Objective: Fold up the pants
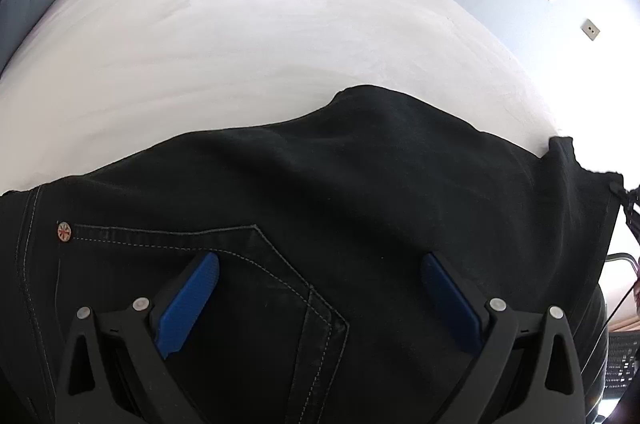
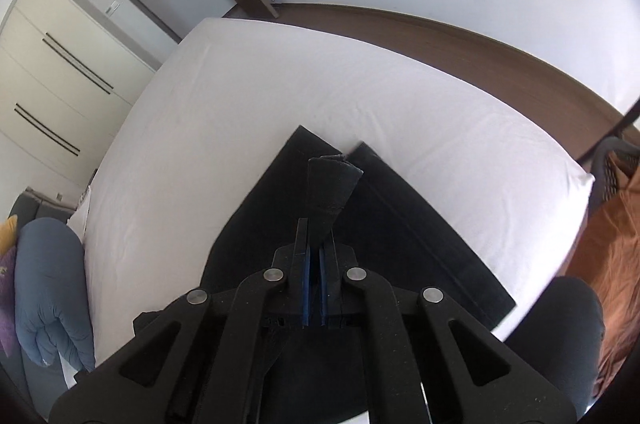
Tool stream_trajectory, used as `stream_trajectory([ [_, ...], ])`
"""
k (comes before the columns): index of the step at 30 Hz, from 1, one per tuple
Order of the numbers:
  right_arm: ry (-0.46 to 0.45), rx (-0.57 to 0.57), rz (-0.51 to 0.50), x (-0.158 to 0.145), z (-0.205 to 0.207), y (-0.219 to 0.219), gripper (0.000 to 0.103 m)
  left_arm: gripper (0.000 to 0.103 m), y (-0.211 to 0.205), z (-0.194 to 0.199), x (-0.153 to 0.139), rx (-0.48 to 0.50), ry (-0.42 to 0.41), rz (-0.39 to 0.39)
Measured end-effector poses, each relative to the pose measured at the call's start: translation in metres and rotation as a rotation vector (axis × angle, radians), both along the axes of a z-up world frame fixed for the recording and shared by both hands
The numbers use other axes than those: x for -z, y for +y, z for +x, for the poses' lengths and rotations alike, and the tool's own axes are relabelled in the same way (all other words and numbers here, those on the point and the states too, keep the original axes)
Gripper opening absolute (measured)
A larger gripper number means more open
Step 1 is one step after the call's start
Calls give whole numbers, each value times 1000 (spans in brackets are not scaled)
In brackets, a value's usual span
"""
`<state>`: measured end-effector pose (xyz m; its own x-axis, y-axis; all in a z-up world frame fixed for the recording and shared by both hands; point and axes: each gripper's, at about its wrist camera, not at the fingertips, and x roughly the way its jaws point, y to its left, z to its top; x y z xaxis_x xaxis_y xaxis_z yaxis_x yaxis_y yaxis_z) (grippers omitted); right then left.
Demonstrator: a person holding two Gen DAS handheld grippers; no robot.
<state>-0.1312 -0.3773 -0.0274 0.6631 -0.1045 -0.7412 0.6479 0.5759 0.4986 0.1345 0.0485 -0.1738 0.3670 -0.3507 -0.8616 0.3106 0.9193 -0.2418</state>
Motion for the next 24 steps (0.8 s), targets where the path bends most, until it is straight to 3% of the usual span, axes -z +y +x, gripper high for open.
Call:
stream_trajectory([
  [8, 40, 102, 126, 62, -63, -10, 2, 102, -17, 4, 1, -45, 14, 35],
  [14, 50, 94, 119, 71, -62, -12, 2, 102, -23, 4, 2, -57, 19, 30],
  [18, 61, 95, 117, 66, -64, -16, 2, 102, -24, -1, 1, -60, 18, -16],
  [24, 59, 73, 195, 82, -68, -28, 4, 103, -40, -6, 11, -35, -3, 44],
])
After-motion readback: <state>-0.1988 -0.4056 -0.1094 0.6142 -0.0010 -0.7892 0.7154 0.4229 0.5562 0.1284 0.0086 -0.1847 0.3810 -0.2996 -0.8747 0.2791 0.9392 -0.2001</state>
